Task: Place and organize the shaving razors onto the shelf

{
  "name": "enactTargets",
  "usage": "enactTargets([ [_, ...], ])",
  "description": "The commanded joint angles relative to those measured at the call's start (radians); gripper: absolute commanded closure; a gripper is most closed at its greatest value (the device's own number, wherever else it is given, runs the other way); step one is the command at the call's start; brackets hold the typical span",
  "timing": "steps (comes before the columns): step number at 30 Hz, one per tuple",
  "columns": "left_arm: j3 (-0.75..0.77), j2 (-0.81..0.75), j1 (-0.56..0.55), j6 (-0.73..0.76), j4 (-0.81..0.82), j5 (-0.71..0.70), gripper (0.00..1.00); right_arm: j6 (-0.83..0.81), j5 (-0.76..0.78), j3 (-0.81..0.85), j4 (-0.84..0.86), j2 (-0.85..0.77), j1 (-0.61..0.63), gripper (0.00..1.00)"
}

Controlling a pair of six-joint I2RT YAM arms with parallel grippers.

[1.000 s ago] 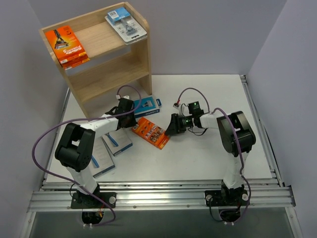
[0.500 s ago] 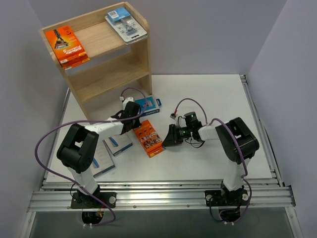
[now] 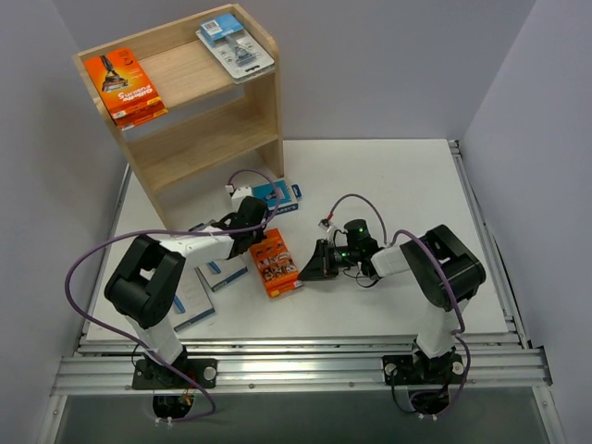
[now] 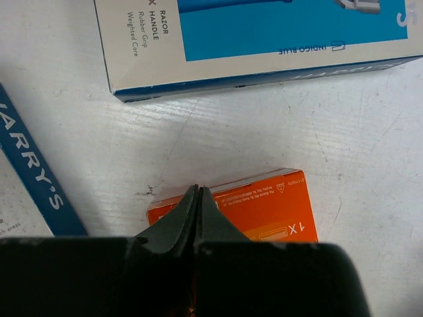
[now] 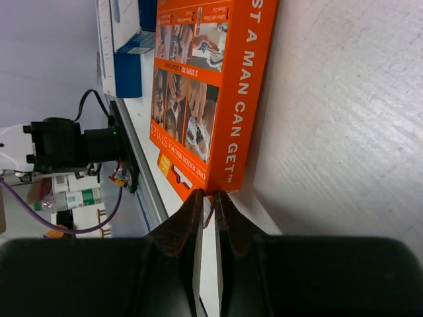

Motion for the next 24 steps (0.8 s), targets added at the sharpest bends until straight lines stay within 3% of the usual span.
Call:
enactTargets([
  [1,-0.044,-0.014,-0.047,-0.029,-0.130,0.101,0.98,0.086,0.041,0.011,0.198,-0.079,-0.003,1.00],
  [4,-0.038,-0.033,-0.047,-0.021,-0.142,0.098,0.98,0.108,0.060,-0.007,0.213,-0.095,-0.003,1.00],
  [8,-0.011,-0.074,-0.046,0.006,-0.170,0.089,0.86,0.160,0.075,-0.035,0.251,-0.101,-0.004,1.00],
  [9,-0.003,-0.091,-0.047,0.014,-0.182,0.083,0.75,0.169,0.078,-0.041,0.270,-0.102,-0.003,1.00],
  [12,0.037,-0.166,-0.046,0.072,-0.208,0.047,0.56,0.226,0.086,-0.073,0.349,-0.095,-0.003,1.00],
  [15,0.103,-0.247,-0.044,0.121,-0.268,0.007,0.45,0.272,0.083,-0.098,0.420,-0.073,-0.003,1.00],
  [18,0.152,-0.338,-0.047,0.201,-0.298,-0.020,0.40,0.305,0.081,-0.108,0.466,-0.061,-0.004,1.00],
  [24,0.134,-0.510,-0.073,0.431,-0.280,0.190,0.36,0.319,0.081,-0.086,0.439,-0.066,-0.003,1.00],
])
